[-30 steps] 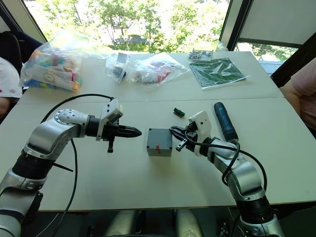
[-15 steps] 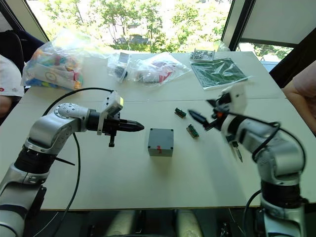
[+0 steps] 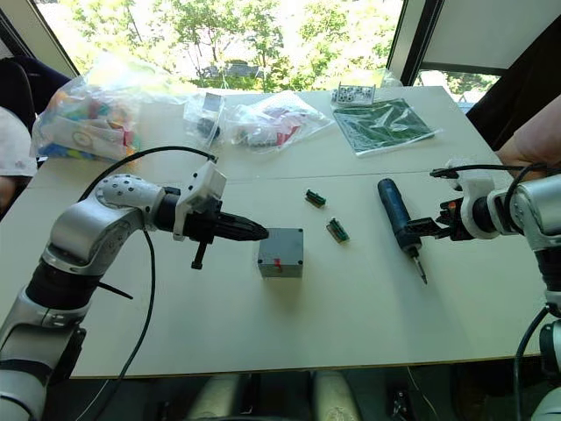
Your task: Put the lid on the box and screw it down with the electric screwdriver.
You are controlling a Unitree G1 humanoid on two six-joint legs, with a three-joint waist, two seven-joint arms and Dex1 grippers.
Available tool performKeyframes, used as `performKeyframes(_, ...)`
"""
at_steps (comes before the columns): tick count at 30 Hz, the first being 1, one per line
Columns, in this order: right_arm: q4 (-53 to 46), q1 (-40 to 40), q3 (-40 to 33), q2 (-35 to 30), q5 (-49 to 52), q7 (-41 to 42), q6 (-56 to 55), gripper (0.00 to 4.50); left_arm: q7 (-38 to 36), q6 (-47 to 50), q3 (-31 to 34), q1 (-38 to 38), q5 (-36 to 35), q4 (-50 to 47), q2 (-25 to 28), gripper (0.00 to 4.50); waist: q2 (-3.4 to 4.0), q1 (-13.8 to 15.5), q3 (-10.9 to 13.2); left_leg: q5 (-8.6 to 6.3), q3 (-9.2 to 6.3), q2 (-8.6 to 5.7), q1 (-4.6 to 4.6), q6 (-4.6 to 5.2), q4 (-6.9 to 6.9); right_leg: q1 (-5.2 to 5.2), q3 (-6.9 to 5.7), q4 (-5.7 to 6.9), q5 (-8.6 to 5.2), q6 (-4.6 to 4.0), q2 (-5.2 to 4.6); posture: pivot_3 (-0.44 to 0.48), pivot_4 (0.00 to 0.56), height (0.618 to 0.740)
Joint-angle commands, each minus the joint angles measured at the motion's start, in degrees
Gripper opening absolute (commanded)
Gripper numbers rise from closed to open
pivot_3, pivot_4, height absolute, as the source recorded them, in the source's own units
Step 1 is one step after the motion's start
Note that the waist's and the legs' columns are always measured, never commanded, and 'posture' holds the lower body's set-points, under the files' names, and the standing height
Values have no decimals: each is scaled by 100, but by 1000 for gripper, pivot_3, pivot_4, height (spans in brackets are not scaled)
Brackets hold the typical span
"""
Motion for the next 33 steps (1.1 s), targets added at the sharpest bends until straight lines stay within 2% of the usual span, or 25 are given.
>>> performKeyframes(1, 720, -656, 561, 120, -362, 449, -156, 4486, 211, 21, 171, 151, -88, -334, 41, 0, 0, 12, 2, 0, -1, 1, -6, 0, 2, -4, 0, 0, 0, 0, 1, 0, 150, 740)
performKeyframes(5, 1449, -1328, 1207, 561, -700, 788, -156, 4486, 469, 86, 263, 483, -112, -580, 104, 0, 1, -16, 4, 0, 3, -2, -13, -1, 9, -7, 1, 0, 1, 1, -6, 0, 150, 740)
performKeyframes(7, 1814, -1474, 1687, 804, -1007, 1021, -389, 4486, 637, 163, 368, 671, -184, -759, 122, 0, 0, -8, 5, 0, 2, -2, -13, -1, 9, -9, 1, 0, 2, 1, -5, 0, 150, 740)
performKeyframes(11, 2664, -1715, 2124, 1246, -1508, 1323, -834, 4486, 908, 260, 447, 869, -224, -957, 117, 0, -2, 17, 6, 1, -3, -2, -26, -2, 14, -19, -2, 1, 2, 0, -4, 0, 150, 740)
performKeyframes(14, 2865, -1700, 2536, 1292, -1887, 1757, -1156, 3945, 1079, 370, 547, 1031, -305, -1146, 167, 0, -7, 17, 5, 1, -1, -6, -24, -3, 25, -10, -2, 2, 6, 2, -9, 0, 150, 740)
performKeyframes(19, 2923, -1667, 2849, 1241, -2256, 2512, -1342, 2329, 1308, 506, 683, 1237, -410, -1348, 226, 0, -11, 29, 3, 1, -6, -6, -22, -3, 27, -7, -4, 2, 6, 2, -8, 0, 150, 740)
performKeyframes(21, 2958, -1675, 2863, 1237, -2372, 2693, -1381, 1915, 1379, 544, 706, 1274, -462, -1405, 232, 0, -11, 27, 3, 1, -7, -6, -21, -3, 24, -7, -4, 1, 6, 2, -7, 0, 150, 740)
performKeyframes(27, 2974, -1544, 2711, 1236, -2646, 2902, -1386, 1908, 1466, 528, 649, 1198, -502, -1309, 229, 0, -12, 35, 3, 1, -12, -6, -20, -3, 24, -5, -6, 1, 6, 2, -6, 0, 150, 740)
performKeyframes(32, 3419, -1938, 1745, 1431, -2657, 2264, -1688, 1908, 1357, 413, 669, 1184, -481, -992, 265, 0, -12, 19, 3, 5, -9, -7, -17, -9, 25, -2, -6, 1, 6, 1, -8, 0, 150, 740)
performKeyframes(33, 3525, -2313, 1053, 1478, -2413, 1847, -1760, 1908, 1270, 367, 637, 1126, -437, -801, 293, 0, -11, 6, 3, 5, -8, -8, -17, -10, 25, -3, -6, 1, 7, 0, -8, 0, 150, 740)
